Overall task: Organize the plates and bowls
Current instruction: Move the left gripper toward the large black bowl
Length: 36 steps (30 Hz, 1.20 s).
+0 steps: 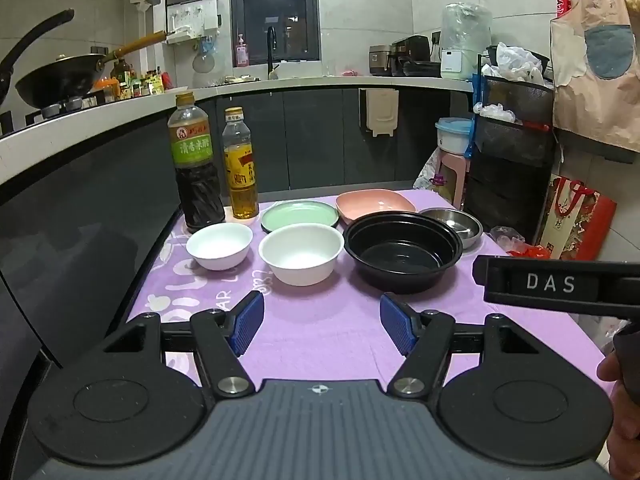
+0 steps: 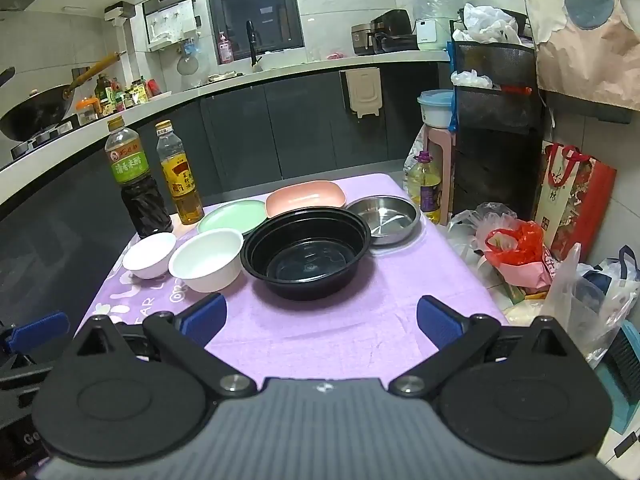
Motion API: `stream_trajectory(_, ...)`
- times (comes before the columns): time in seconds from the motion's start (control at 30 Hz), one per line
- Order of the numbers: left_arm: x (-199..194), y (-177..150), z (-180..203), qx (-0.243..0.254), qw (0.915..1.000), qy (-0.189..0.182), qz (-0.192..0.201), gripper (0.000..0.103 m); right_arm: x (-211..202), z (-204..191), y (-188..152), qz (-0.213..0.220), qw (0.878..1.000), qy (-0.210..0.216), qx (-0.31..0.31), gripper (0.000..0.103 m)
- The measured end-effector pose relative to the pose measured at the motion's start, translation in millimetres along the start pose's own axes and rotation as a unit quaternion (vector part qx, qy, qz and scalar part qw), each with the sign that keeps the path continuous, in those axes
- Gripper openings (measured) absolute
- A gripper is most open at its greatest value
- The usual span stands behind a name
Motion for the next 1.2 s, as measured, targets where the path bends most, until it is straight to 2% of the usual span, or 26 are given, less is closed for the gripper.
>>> stream_trajectory(0.77,25,-12,4,-0.017,0.9995,-0.011,-0.023,0.062,20,6,-8,-0.024,1.000,0.006,0.010,0.060)
stream_trajectory(1.2,42,-4,5,-0.028,0.9992,-0.020,-0.023,0.062,38,9,-5,-0.036,0.999,0.009,0.008,0.060)
Point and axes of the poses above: each gripper's, at about its wrist camera, not at the fingertips, and x roughly the way its jaws point, z to its right, y to its top, the point moved 10 cm from there along x, roughly the way its jaws point, and after that the axes turned 2 degrees about -y, right-handed, at the moved point
